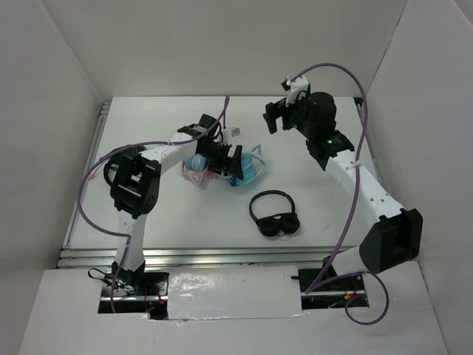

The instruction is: Wrap the headphones

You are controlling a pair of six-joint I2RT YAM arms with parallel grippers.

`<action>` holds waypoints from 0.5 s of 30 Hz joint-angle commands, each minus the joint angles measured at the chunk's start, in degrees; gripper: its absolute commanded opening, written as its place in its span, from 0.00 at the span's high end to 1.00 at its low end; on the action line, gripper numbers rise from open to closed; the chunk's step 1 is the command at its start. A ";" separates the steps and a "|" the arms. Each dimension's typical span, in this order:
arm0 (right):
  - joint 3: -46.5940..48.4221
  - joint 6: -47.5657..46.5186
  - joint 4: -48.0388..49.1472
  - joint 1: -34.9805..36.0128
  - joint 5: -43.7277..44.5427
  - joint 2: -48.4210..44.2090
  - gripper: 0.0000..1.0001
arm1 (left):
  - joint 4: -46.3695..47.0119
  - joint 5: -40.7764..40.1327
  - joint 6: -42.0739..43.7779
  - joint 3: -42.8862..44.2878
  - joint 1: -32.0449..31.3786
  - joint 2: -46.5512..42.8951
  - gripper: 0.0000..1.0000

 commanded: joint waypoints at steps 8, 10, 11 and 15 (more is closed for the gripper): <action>-2.85 0.13 1.34 0.81 -0.83 -4.74 0.00 | -1.08 -12.86 -2.15 -1.05 -0.80 -7.61 0.01; -3.99 -0.31 3.08 0.81 -1.53 -5.71 0.00 | 0.24 -11.54 -1.71 -1.14 -1.41 -7.61 0.01; -4.34 -0.31 3.54 0.72 -1.79 -5.89 0.00 | 0.59 -10.84 -1.36 -1.06 -1.85 -7.70 0.01; -5.57 -1.63 3.54 1.16 -3.20 -6.50 0.00 | 0.86 -13.63 -0.13 -0.53 -4.31 -8.75 0.01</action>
